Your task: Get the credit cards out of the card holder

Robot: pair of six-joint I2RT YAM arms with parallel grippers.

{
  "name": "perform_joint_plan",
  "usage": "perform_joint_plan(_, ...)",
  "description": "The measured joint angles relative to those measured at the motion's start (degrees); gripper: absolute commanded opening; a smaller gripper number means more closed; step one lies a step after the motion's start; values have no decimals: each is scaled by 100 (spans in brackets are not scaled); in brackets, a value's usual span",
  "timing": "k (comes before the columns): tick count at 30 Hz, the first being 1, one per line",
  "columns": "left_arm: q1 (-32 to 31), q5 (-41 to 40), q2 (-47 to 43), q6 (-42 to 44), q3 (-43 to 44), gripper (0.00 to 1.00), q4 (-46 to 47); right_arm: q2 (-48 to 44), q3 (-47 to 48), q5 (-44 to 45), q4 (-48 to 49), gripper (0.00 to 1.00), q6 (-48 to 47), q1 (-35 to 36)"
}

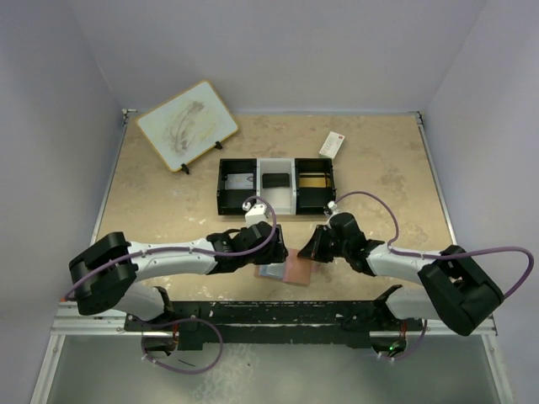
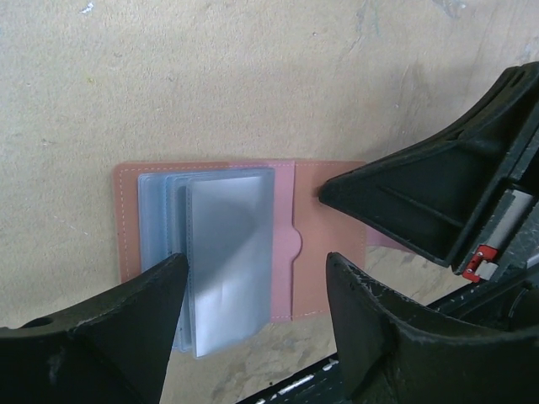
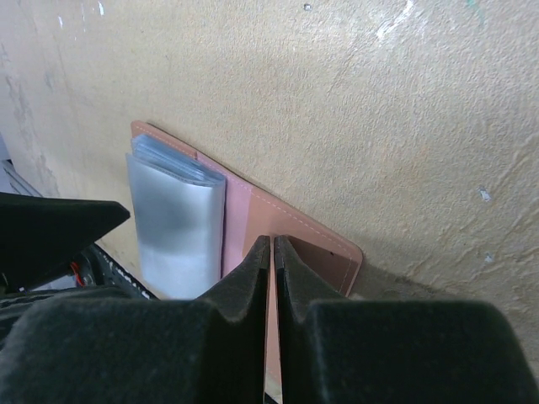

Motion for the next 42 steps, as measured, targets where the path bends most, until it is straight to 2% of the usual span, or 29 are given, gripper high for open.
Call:
perform_joint_plan(12,0,190,216,2,-2,61,57,-11,-7,15,-7,8,44,0)
perform_joint_plan(17,-4,177,146,-4,-111,65,96,-15,-9,15,-7,8,46,0)
perform_joint_plan(25,-7,-37,-70,-37,-127,66,-66,-81,-48,42,-13,9,59,0)
perform_joint_plan(42,-11,341,181,-44,-157,59,227,-94,-52,50,-22,9,76,0)
